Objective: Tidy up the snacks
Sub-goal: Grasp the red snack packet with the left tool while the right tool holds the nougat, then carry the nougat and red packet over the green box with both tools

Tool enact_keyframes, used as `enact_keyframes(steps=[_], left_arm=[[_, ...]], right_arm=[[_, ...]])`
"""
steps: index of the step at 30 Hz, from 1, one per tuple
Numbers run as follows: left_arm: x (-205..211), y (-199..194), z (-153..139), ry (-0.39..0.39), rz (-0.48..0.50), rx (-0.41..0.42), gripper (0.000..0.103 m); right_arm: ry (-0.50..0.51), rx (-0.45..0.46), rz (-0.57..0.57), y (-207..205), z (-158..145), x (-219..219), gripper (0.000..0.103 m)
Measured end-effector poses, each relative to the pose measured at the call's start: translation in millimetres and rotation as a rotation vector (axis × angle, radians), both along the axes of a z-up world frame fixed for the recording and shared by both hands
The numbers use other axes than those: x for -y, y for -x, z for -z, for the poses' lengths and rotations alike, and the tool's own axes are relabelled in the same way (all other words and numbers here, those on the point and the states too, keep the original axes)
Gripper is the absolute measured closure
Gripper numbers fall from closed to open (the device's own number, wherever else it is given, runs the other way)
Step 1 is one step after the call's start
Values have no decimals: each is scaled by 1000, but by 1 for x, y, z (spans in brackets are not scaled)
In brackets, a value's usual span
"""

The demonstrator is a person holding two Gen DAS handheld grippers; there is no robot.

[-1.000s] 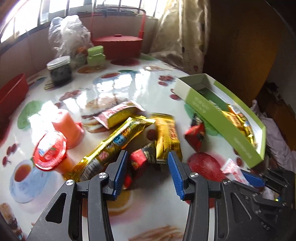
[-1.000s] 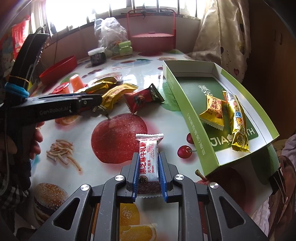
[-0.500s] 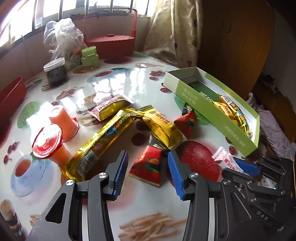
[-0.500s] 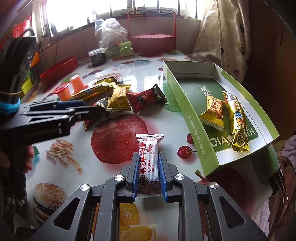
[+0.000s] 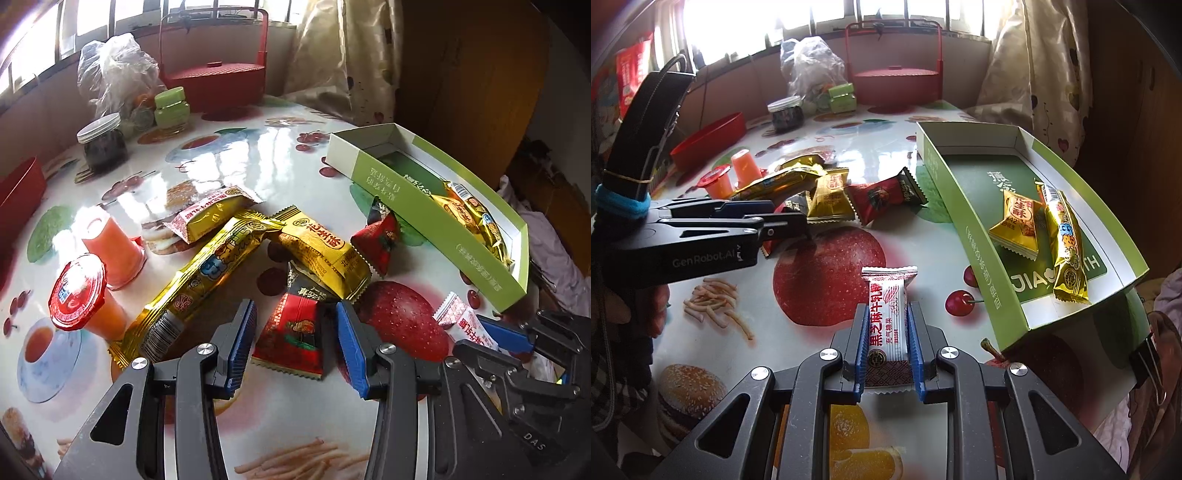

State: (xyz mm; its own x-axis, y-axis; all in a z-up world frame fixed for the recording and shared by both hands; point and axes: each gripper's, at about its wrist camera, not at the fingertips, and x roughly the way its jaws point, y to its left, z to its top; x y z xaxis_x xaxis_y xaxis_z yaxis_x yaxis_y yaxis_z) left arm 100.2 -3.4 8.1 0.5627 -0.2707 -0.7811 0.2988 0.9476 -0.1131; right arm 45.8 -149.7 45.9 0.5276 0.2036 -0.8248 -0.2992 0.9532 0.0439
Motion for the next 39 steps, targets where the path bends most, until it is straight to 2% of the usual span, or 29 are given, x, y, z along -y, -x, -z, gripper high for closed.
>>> enact_keyframes(steps=[1,3,8,9,27,39], left_arm=[[0,0,0,0,-4,0,66],[-1,1,0,-3,-12,1,72],[-2,3,0,0,-16,3,74],[-2,4,0,0,-19,4,77],[-2,28,-17,39,-36,39,78],[2,40,-45,47,-27,105,78]], right_arm=[[0,0,0,0,0,0,84],[0,0,1,0,0,0,84],[0,1,0,0,0,0,84],[0,1,1,0,0,0,84],[-12,2,3,1,-3,1,85],[-41,72,10,7,-22,5,85]])
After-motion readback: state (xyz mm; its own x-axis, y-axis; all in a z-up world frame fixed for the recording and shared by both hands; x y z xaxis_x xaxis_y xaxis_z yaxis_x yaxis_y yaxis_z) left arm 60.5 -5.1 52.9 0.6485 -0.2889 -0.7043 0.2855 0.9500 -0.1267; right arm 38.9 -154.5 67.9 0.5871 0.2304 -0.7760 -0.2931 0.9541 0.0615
